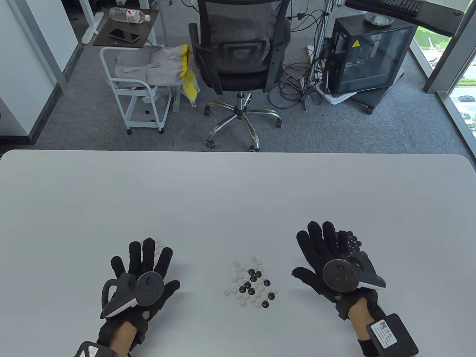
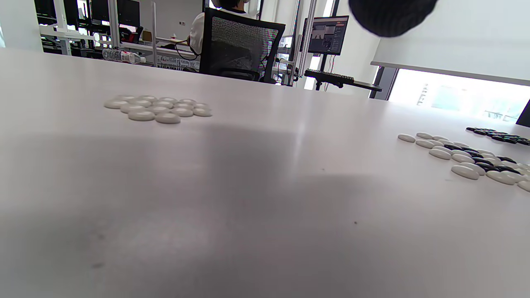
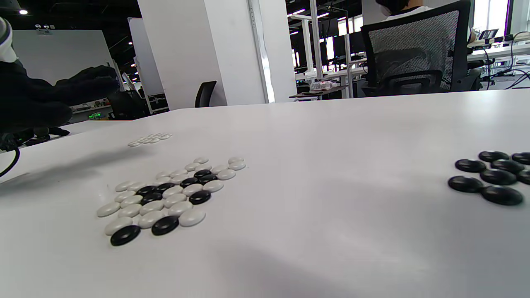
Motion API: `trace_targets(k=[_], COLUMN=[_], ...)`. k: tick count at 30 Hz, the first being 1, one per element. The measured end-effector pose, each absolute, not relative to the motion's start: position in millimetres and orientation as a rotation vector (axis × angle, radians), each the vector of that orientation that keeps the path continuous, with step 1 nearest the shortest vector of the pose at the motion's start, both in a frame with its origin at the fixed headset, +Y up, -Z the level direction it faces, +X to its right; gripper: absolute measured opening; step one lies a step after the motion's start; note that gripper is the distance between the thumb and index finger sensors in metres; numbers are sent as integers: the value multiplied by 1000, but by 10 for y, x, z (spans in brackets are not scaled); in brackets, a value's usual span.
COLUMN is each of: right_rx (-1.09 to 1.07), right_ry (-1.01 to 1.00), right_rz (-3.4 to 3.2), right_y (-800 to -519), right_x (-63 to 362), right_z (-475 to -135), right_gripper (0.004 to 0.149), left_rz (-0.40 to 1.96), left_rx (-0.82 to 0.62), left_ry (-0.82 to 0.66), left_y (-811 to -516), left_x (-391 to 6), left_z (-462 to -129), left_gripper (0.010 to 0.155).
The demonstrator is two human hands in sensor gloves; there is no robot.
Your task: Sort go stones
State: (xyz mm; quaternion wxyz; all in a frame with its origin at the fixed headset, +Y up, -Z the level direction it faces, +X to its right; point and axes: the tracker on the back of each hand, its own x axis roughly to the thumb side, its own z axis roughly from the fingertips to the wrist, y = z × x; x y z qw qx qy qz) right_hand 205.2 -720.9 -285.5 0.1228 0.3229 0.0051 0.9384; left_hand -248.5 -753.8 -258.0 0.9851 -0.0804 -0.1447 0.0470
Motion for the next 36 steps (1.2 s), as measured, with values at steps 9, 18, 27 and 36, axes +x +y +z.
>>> trace_targets(k=[9,18,27,36], right_rx=[874,906,924,918], right_ry=[225,257,251,223], right_rz=[2813,2848,2831,2812], right_y=[-7544,-7605,-7598,-7532], right_x=[2149,2094,2072,2061], right_z=[-2796,-2801,-2774,-2755], right_gripper=[87,86,85,85], left_rz=[104,104,122,171], left_rx=[-186,-211,-201,-176], left_ry=[-294,-285,-278,-196], left_y=[-7580,-7628,-7588,-7042], left_x=[-2469,-2506,-2522,-2652], left_z=[-2592,-2605,-2617,-2897], left_gripper=[83,83,83,73])
